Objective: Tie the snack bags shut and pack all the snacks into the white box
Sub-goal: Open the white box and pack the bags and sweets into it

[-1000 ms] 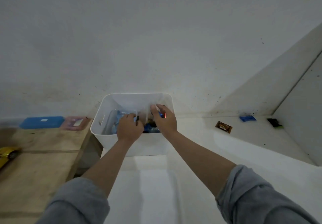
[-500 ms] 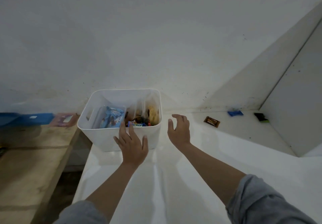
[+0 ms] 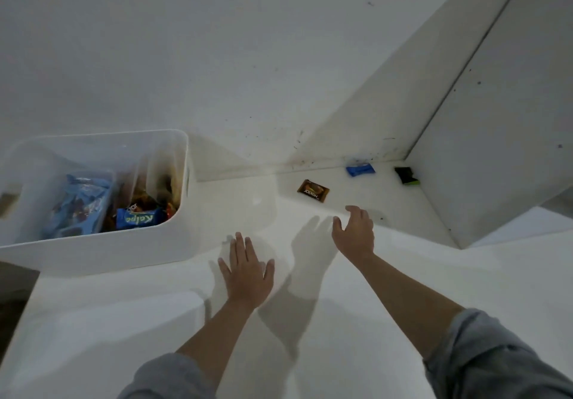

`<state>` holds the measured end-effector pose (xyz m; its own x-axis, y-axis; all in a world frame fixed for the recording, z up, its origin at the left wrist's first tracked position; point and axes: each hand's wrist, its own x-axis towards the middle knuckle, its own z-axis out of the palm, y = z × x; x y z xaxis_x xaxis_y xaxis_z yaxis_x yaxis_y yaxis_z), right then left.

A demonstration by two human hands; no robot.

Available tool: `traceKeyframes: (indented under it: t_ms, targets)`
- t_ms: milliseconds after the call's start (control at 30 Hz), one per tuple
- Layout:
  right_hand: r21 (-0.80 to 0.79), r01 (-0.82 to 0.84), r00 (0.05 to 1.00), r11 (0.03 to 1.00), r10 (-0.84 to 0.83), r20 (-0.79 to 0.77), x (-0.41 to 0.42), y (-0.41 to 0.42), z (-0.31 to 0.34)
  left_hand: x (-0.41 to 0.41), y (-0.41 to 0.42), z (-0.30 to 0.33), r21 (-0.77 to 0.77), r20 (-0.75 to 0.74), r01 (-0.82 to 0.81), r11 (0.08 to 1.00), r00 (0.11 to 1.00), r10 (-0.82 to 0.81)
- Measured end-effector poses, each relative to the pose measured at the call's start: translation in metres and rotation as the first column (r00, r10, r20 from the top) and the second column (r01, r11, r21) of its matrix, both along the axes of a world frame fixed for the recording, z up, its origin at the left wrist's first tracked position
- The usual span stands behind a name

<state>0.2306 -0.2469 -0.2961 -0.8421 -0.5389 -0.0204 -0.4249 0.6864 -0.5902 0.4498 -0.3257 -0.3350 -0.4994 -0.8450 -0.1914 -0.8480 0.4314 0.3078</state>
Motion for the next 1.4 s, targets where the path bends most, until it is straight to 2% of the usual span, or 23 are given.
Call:
traceKeyframes:
  t_ms: [200, 300, 367, 433, 533, 800, 967, 1033, 1100, 1200, 1267, 1400]
  targets:
    - [0.139, 0.177, 0.984, 0.974, -0.178, -0.003, -0.119, -0.020, -0.020, -0.030, -0.014, -0.023, -0.057, 0.078, -0.092, 0.994, 0.992, 0.096]
    - [0.188, 0.263, 0.964, 0.946, -0.251, -0.084, -0.173, -0.041, -0.030, -0.035, -0.017, -0.031, -0.075, 0.076, -0.111, 0.991, 0.990, 0.117]
    - [0.282, 0.281, 0.959, 0.917, -0.260, -0.110, -0.200, -0.048, -0.039, -0.036, -0.017, -0.034, -0.079, 0.083, -0.118, 0.990, 0.989, 0.124]
    - [0.359, 0.294, 0.955, 0.886, -0.285, -0.079, -0.218, -0.055, -0.045, -0.037, -0.018, -0.036, -0.079, 0.084, -0.129, 0.989, 0.987, 0.135]
    - [0.370, 0.280, 0.954, 0.886, -0.300, -0.004, -0.221, -0.069, -0.052, -0.036, -0.018, -0.037, -0.081, 0.087, -0.135, 0.988, 0.986, 0.142]
    - [0.308, 0.055, 0.997, 0.950, -0.037, -0.063, -0.161, -0.111, -0.064, -0.037, -0.017, -0.037, -0.079, 0.068, -0.148, 0.986, 0.986, 0.153]
    - [0.191, -0.146, 0.989, 0.971, 0.144, 0.028, -0.102, -0.126, -0.066, -0.037, -0.016, -0.035, -0.080, 0.082, -0.141, 0.987, 0.986, 0.148]
    - [0.196, -0.236, 0.971, 0.952, 0.236, 0.027, -0.072, -0.130, -0.069, -0.037, -0.016, -0.035, -0.080, 0.090, -0.134, 0.988, 0.986, 0.141]
    - [0.191, -0.310, 0.941, 0.931, 0.329, -0.077, -0.042, -0.126, -0.075, -0.037, -0.016, -0.035, -0.072, 0.090, -0.132, 0.989, 0.986, 0.139]
    - [0.114, -0.310, 0.901, 0.944, 0.330, -0.281, -0.015, -0.119, -0.078, -0.037, -0.016, -0.035, -0.070, 0.089, -0.134, 0.988, 0.986, 0.140]
    - [0.113, -0.317, 0.871, 0.942, 0.337, -0.357, -0.011, -0.114, -0.074, -0.037, -0.017, -0.035, -0.066, 0.093, -0.136, 0.988, 0.985, 0.142]
    - [0.151, -0.473, 0.762, 0.868, 0.489, -0.424, -0.003, -0.090, -0.075, -0.036, -0.017, -0.035, -0.039, 0.104, -0.131, 0.991, 0.985, 0.135]
